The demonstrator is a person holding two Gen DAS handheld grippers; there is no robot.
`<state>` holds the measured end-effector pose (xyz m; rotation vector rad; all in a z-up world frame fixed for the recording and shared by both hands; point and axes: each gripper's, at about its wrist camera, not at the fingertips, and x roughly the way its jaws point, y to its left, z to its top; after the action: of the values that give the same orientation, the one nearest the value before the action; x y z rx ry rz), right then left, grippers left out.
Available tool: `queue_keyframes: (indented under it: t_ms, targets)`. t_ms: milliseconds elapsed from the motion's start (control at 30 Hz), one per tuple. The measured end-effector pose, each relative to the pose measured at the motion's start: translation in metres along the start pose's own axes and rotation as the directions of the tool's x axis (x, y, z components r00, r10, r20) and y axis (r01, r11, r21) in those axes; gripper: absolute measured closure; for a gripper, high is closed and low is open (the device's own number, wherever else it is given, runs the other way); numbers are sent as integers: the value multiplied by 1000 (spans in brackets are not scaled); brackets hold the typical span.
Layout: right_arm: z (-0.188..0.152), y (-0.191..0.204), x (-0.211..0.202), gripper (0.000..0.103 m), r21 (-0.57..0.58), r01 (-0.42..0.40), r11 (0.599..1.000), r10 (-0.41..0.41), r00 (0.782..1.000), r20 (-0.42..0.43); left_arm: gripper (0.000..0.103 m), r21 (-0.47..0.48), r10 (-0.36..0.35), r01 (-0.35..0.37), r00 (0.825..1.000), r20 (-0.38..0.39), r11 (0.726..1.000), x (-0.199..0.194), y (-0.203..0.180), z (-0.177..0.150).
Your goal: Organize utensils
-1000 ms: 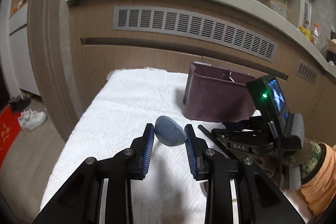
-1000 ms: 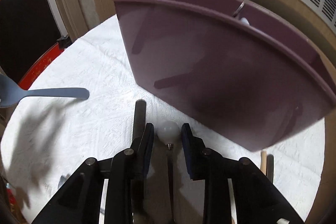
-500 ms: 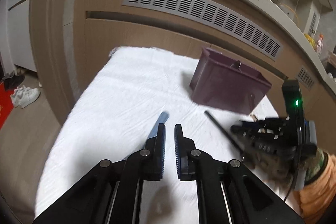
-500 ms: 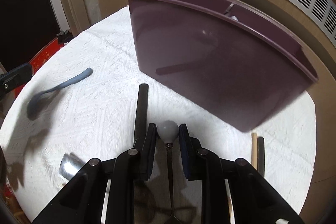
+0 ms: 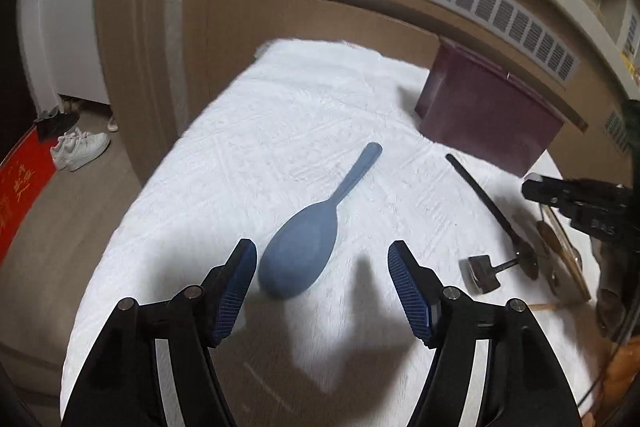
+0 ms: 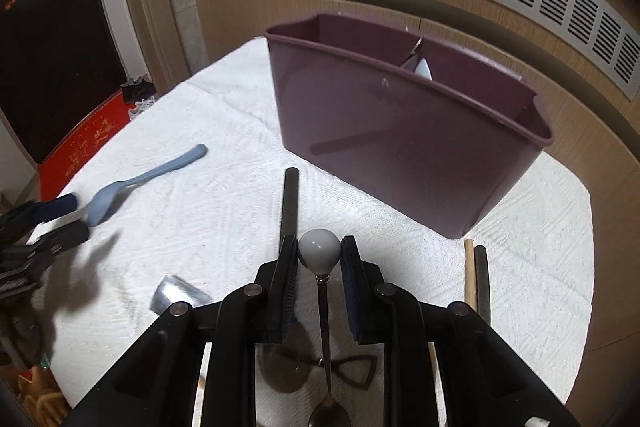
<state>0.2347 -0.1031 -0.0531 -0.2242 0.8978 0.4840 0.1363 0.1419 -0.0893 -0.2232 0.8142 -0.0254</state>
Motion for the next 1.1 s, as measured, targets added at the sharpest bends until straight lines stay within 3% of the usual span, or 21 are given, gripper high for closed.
queue_keyframes:
  t_ms: [133, 267, 300, 367, 467, 700, 733, 800, 833, 1100]
  targets:
    - [-1, 7, -5, 83, -15, 2, 1000, -2, 1000, 10, 36, 66, -4, 9, 997, -75, 998, 24, -2, 13]
    - [-3, 7, -15, 83, -23, 11, 1000, -10, 1000, 24, 39, 169, 12, 6, 995, -102, 986, 41, -7, 27]
    - [-4, 7, -16, 83, -25, 15, 1000, -14, 1000, 27, 43, 194, 26, -5, 994, -106, 981, 43, -9, 28]
    - [-5, 8, -21, 83, -30, 21, 999, -20, 999, 35, 65, 243, 54, -27, 993, -107, 970, 44, -12, 28]
    - [-9, 9, -29, 83, -29, 21, 999, -20, 999, 47, 72, 264, 58, -28, 993, -107, 964, 34, -10, 21]
    - [-17, 4, -39, 83, -7, 21, 1000, -21, 998, 55, 74, 209, 8, -1, 999, -33, 978, -6, -13, -3]
    - [-17, 4, -39, 83, -6, 22, 1000, -22, 998, 55, 76, 217, 0, 3, 1000, -14, 976, -14, -19, -3]
    - [-17, 4, -43, 83, -2, 26, 1000, -26, 998, 62, 94, 235, -22, 16, 1000, 22, 972, -28, -31, -1]
    - [-18, 5, -47, 83, -1, 28, 1000, -27, 997, 66, 96, 243, -34, 24, 999, 35, 970, -34, -37, 2]
    - [-25, 7, -83, 83, 5, 36, 999, -36, 991, 128, 97, 292, -78, 37, 988, 131, 956, -59, -64, 18]
